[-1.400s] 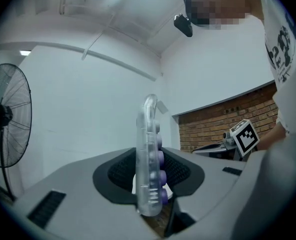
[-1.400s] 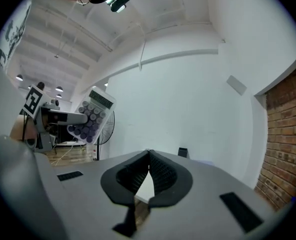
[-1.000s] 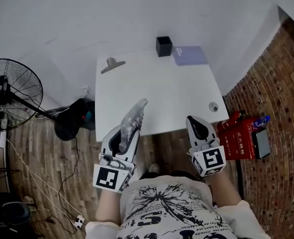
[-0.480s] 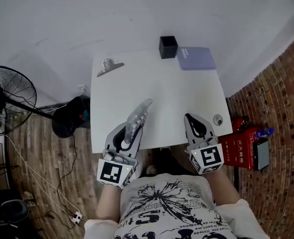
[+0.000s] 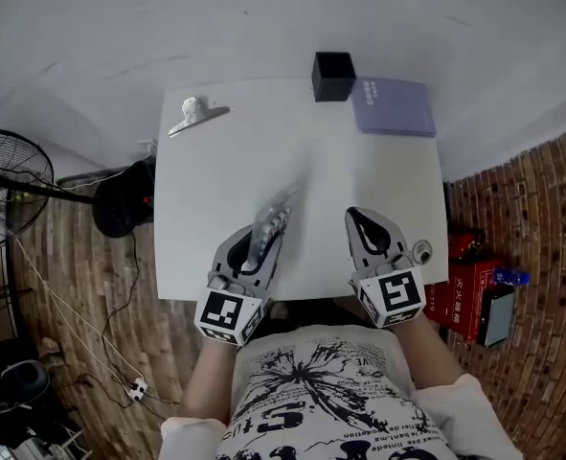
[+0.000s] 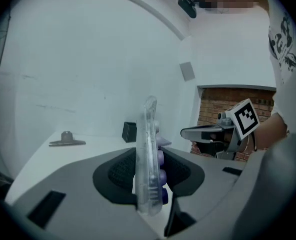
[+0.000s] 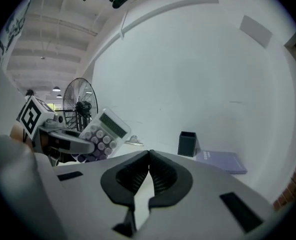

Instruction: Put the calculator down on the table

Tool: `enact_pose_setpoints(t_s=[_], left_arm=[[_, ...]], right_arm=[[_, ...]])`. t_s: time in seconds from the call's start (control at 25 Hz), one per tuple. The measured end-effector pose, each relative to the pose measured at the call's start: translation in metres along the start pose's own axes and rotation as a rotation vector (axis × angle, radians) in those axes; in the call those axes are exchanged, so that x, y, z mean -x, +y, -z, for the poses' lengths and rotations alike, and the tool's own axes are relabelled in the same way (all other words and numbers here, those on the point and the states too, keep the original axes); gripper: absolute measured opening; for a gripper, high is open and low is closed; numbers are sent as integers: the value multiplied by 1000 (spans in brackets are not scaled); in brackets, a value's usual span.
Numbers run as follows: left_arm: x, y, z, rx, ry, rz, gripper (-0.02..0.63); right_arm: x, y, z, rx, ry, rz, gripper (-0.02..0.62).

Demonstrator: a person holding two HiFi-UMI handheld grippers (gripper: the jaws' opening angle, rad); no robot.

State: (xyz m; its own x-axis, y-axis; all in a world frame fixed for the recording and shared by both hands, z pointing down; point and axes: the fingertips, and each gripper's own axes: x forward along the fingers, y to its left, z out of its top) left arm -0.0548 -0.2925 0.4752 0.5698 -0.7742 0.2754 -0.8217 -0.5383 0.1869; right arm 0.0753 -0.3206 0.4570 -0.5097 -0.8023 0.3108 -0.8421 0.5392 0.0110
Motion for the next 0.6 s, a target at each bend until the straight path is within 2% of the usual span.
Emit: enact_pose_setpoints(t_s=[0.36,0.6], left_arm=[[-58,15,72,141,175,-35,143],[-77,24,99,134,266,-68,144]], right_arm=[[-50,-29,37,-23,88,-68,14],[-74,-39,54,-55,121,-78,14]])
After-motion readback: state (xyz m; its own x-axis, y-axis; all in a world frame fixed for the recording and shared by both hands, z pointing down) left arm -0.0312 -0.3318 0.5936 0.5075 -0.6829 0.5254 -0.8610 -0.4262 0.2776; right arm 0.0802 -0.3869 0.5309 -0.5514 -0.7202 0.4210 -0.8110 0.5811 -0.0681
